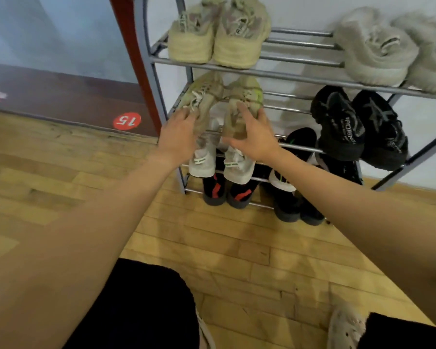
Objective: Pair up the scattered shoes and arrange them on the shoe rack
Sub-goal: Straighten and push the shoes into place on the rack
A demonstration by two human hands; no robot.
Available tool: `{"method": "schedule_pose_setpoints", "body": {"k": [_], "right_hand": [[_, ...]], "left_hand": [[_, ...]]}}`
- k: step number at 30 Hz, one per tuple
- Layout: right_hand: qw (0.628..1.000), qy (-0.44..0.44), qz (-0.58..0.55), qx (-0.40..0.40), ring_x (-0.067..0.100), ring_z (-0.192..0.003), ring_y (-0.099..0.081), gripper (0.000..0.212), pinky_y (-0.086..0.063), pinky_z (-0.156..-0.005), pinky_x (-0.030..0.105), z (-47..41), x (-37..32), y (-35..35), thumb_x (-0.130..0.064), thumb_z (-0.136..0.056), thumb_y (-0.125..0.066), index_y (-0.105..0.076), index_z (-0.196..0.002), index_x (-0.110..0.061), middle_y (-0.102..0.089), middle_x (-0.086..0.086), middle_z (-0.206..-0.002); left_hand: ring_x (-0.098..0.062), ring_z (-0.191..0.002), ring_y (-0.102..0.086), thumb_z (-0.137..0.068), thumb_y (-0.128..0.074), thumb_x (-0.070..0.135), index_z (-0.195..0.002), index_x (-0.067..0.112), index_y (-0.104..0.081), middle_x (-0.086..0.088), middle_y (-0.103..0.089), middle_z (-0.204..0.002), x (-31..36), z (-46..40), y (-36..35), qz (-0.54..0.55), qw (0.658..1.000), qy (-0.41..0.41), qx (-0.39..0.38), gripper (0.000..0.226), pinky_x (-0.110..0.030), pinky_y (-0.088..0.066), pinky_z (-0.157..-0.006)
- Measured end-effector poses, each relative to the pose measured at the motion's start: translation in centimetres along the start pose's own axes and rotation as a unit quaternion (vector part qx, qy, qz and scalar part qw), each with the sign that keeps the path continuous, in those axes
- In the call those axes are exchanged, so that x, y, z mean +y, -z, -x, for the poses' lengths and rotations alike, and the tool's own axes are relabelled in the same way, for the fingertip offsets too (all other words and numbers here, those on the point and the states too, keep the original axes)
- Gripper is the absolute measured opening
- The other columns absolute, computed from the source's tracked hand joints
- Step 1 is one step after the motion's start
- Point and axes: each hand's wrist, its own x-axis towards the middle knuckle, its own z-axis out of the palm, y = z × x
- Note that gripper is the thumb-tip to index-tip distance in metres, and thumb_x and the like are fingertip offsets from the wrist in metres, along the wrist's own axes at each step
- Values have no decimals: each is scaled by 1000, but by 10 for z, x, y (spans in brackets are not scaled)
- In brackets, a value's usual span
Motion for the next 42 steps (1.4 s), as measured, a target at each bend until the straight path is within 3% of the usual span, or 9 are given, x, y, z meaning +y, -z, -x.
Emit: {"method": "schedule_pose_setpoints", "body": {"k": [6, 11, 21, 26, 29, 32, 34, 37, 42], "right_hand": [[999, 19, 28, 20, 40, -113, -47, 51, -48, -92, 42, -19, -1, -14, -48, -72, -59, -59, -113, -17, -53, 17, -122], [996, 56, 41, 55, 42, -103, -54, 49, -49, -91, 44, -21, -6, -20, -42, -77, -71, -62, -115, -11, -49, 16, -119], [995, 59, 75, 37, 41, -109, -51, 57, -45, -97, 46, -32, -16, -18, -47, -80, -69, -55, -124, -14, -44, 18, -128], [995, 57, 66, 50, 44, -124, -42, 70, -40, -104, 48, -27, -20, -24, -51, -82, -65, -44, -138, -15, -37, 21, -141], [985, 107, 39, 131, 41, -131, -39, 70, -41, -106, 48, -3, -6, -30, -46, -87, -59, -36, -143, -12, -32, 25, -145], [943, 239, 87, 216, 35, -106, -53, 38, -50, -86, 41, 39, 19, -40, -17, -88, -56, -49, -123, -6, -51, 24, -119], [934, 292, 131, 160, 34, -90, -55, 25, -49, -72, 41, 56, 41, -53, -9, -85, -56, -56, -109, -1, -55, 21, -104], [968, 192, 153, 55, 40, -98, -55, 37, -52, -75, 46, 56, 63, -76, -14, -83, -61, -55, -116, 2, -52, 23, -112], [999, -40, 26, -18, 47, -135, -29, 100, -40, -105, 52, 35, 69, -100, -36, -80, -73, -6, -153, -22, -20, 28, -148]], "left_hand": [[-41, -125, -47, -97, -47, 4, -138, 16, -53, -20, -41, -143, -14, -1, -12, 58, 996, 66, 36, 43, -44, -41, -105], [-36, -125, -49, -96, -51, 3, -133, 15, -59, -19, -47, -136, -9, -3, -13, 108, 989, 79, 61, 39, -39, -40, -107], [-29, -109, -58, -92, -58, 3, -115, 16, -67, -15, -52, -127, 4, -13, -9, 142, 977, 126, 93, 28, -19, -32, -82], [-27, -109, -58, -94, -52, 9, -112, 14, -67, -14, -57, -123, -1, -7, -3, 155, 979, 98, 90, 24, -26, -40, -86], [-26, -94, -57, -93, -52, 11, -118, 4, -55, -17, -49, -123, 1, 10, -8, 118, 981, 76, 135, 26, -29, -44, -77], [-28, -86, -55, -92, -54, 16, -116, 2, -50, -18, -49, -116, 0, 33, -33, 78, 988, 67, 114, 28, -36, -47, -68], [-36, -92, -56, -90, -56, 20, -117, 2, -48, -20, -52, -115, -8, 44, -61, 59, 994, 77, 43, 33, -43, -48, -70], [-41, -112, -50, -87, -65, 29, -138, 6, -34, -25, -45, -130, -29, 50, -98, 84, 988, 105, -72, 64, -43, -46, -82], [-44, -129, -40, -77, -78, 39, -155, 21, -2, -27, -26, -147, -45, 34, -113, 123, 978, 113, -128, 110, -53, -43, -101]]}}
